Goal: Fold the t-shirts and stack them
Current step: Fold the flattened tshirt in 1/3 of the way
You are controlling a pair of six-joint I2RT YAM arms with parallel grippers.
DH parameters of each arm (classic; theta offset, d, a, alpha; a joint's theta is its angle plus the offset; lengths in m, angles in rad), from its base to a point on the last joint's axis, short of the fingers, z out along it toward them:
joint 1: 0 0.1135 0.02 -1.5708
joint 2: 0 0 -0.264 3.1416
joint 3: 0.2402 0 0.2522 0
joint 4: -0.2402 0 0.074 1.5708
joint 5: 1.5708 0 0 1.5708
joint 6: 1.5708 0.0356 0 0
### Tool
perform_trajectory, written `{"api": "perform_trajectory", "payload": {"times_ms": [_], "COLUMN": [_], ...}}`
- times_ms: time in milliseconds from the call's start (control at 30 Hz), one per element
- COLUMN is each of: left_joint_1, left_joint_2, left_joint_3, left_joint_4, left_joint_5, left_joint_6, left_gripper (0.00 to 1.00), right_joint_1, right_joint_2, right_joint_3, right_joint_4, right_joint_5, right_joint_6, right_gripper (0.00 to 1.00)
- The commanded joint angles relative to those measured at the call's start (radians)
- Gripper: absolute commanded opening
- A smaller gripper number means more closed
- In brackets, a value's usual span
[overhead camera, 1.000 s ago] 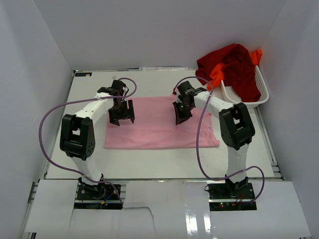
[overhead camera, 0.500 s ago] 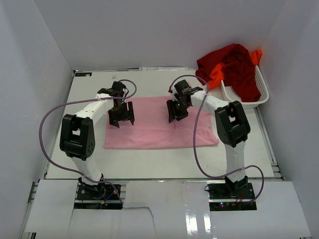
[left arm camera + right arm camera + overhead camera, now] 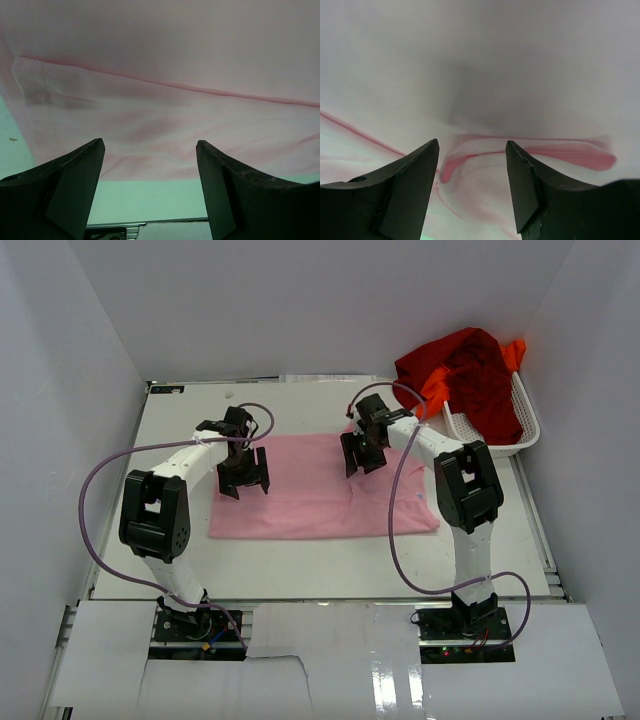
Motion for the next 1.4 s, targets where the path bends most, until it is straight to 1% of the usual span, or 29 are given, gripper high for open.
{"api": "perform_trajectory", "payload": {"times_ms": [0, 133, 267, 433, 667, 833, 933, 967, 1033, 1067, 1133, 1167, 1200, 1267, 1367], "left_joint_1": [0.000, 0.000, 0.000, 0.000, 0.000, -0.001, 0.000, 0.000, 0.000, 0.000, 0.000, 0.000, 0.000, 0.000, 0.000], "left_joint_2": [-0.067, -0.068, -0.070, -0.071, -0.070, -0.067, -0.070, -0.070, -0.071, -0.071, -0.070, -0.070, -0.068, -0.067, -0.068], "left_joint_3": [-0.004, -0.002, -0.001, -0.002, -0.005, -0.008, -0.016, -0.017, -0.022, -0.022, -0.025, -0.025, -0.025, -0.025, -0.025], "left_joint_4": [0.016, 0.016, 0.017, 0.017, 0.019, 0.022, 0.022, 0.023, 0.023, 0.023, 0.023, 0.025, 0.026, 0.025, 0.025], "left_joint_5": [0.012, 0.015, 0.015, 0.013, 0.018, 0.019, 0.018, 0.015, 0.013, 0.013, 0.013, 0.015, 0.016, 0.016, 0.015], "left_joint_6": [0.008, 0.010, 0.011, 0.013, 0.013, 0.013, 0.014, 0.016, 0.016, 0.016, 0.016, 0.016, 0.014, 0.014, 0.016], "left_gripper": [0.85, 0.85, 0.85, 0.85, 0.85, 0.85, 0.85, 0.85, 0.85, 0.85, 0.85, 0.85, 0.85, 0.85, 0.85], "right_joint_1": [-0.028, -0.043, -0.054, -0.062, -0.065, -0.075, -0.080, -0.083, -0.085, -0.085, -0.088, -0.089, -0.089, -0.092, -0.100], "right_joint_2": [-0.058, -0.044, -0.043, -0.041, -0.052, -0.044, -0.038, -0.037, -0.035, -0.035, -0.035, -0.035, -0.035, -0.034, -0.034], "right_joint_3": [0.033, 0.044, 0.037, 0.037, 0.022, 0.016, 0.014, 0.014, 0.011, 0.010, 0.005, 0.005, 0.004, 0.004, 0.001], "right_joint_4": [-0.020, -0.047, -0.053, -0.053, -0.053, -0.053, -0.053, -0.053, -0.052, -0.053, -0.052, -0.052, -0.052, -0.052, -0.049], "right_joint_5": [0.044, 0.108, 0.205, 0.271, 0.344, 0.374, 0.365, 0.363, 0.361, 0.361, 0.358, 0.357, 0.354, 0.348, 0.332], "right_joint_6": [-0.020, -0.030, -0.030, -0.030, -0.031, -0.031, -0.033, -0.033, -0.030, -0.028, -0.027, -0.027, -0.027, -0.028, -0.028], "right_gripper": [0.63, 0.63, 0.63, 0.62, 0.61, 0.57, 0.54, 0.49, 0.43, 0.37, 0.32, 0.21, 0.17, 0.15, 0.17]}}
